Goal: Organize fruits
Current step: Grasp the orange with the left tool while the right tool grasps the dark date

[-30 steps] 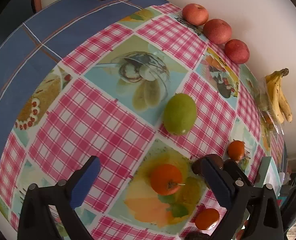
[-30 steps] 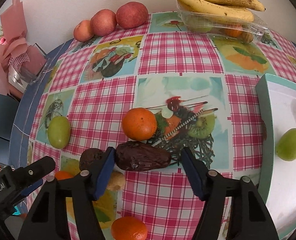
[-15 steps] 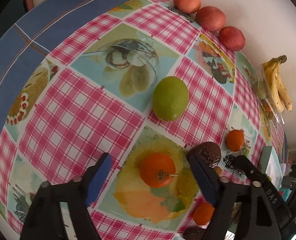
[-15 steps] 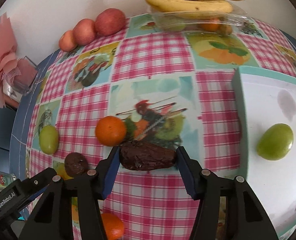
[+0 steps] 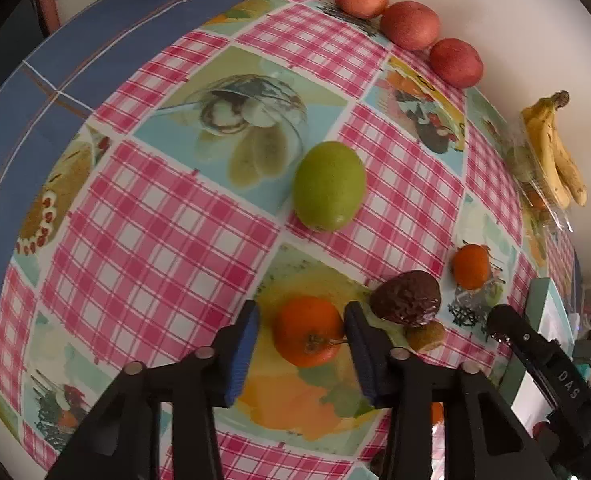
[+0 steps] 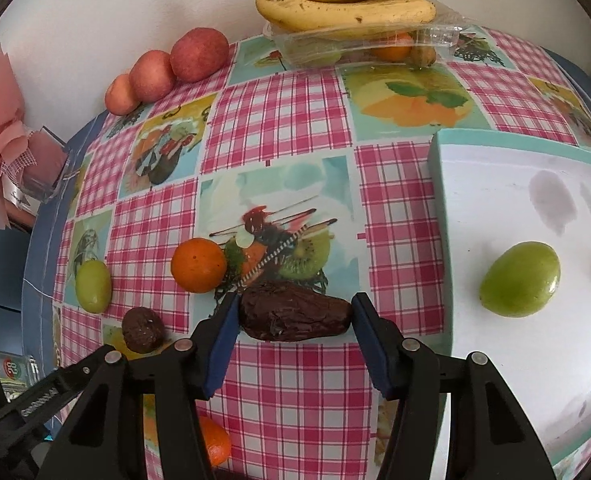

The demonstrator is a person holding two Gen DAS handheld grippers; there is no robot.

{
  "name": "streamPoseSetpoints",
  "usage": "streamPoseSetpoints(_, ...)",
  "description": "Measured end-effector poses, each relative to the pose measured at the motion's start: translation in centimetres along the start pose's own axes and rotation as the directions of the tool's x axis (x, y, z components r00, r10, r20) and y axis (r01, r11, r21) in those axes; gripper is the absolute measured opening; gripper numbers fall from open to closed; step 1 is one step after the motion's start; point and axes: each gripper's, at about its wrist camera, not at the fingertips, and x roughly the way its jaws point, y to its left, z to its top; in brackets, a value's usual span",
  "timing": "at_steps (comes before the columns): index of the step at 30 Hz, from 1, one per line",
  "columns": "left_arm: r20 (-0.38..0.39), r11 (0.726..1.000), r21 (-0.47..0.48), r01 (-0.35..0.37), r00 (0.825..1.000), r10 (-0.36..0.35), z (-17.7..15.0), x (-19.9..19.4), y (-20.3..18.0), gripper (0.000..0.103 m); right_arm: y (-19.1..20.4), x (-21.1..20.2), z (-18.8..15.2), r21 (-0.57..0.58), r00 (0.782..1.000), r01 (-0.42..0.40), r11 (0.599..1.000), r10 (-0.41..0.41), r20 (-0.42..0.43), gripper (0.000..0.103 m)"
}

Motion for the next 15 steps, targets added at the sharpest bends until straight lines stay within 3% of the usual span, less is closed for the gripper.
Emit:
streamPoseSetpoints(6, 0.019, 1.0, 0.012, 0.001, 1.0, -0.001, 0.1, -0.4, -0.3, 0.038, -0.1, -1.4, 0.1, 0.003, 1.0, -0.018, 1.0, 0.018, 0.022, 0.058)
streamPoseSetpoints(15, 0.118, 0.999, 0.049, 0.007, 0.993, -0.013, 0.2, -3.6, -1.8, 0.038, -1.1, -4.3, 0.2, 0.026, 0.999, -0.024, 0.999, 0.022, 0.049, 0.058)
